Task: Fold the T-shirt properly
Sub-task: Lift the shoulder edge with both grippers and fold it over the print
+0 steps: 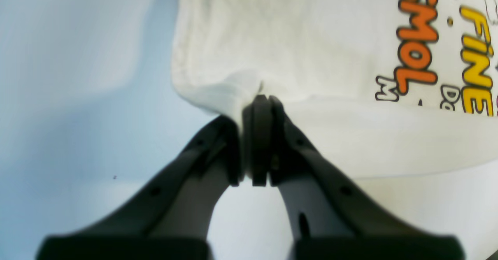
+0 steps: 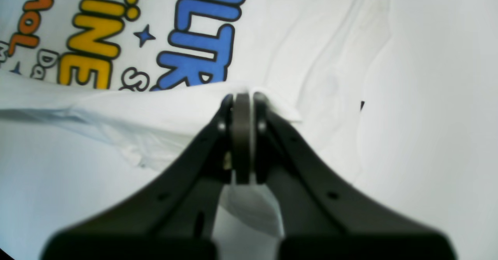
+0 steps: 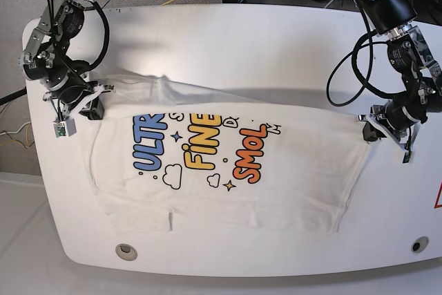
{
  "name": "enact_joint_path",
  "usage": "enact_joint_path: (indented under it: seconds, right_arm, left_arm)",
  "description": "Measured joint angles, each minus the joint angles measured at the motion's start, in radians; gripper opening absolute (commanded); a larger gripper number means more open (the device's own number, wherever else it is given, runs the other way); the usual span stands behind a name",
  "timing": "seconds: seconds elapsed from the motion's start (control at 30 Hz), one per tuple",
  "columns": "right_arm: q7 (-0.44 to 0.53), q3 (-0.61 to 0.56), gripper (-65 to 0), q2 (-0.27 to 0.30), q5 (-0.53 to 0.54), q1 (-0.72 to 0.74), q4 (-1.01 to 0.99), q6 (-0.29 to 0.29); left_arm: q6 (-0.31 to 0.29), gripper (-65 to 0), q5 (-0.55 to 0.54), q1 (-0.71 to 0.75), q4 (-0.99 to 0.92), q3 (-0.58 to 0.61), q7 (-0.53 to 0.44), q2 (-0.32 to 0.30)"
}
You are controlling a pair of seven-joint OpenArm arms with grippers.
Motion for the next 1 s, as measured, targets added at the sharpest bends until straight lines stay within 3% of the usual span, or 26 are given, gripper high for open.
enact_joint_path:
  seconds: [0.33, 0.63, 1.0]
  right_arm:
    - [0.002, 0.000, -65.0, 0.000, -0.050, 0.031, -0.001, 0.000]
    - [0.001, 0.000, -65.0, 0.000, -0.089, 0.031, -0.001, 0.003]
    - [0.042, 0.000, -65.0, -0.003, -0.121, 0.033, -0.011, 0.005]
  left_arm:
    - [0.000, -61.9, 0.008, -0.002, -0.042, 0.050, -0.080, 0.000]
    - [0.000, -61.9, 0.116, 0.005, -0.145, 0.090, -0.149, -0.003]
    - [-0.003, -61.9, 0.124, 0.006, -0.219, 0.092, -0.225, -0.001]
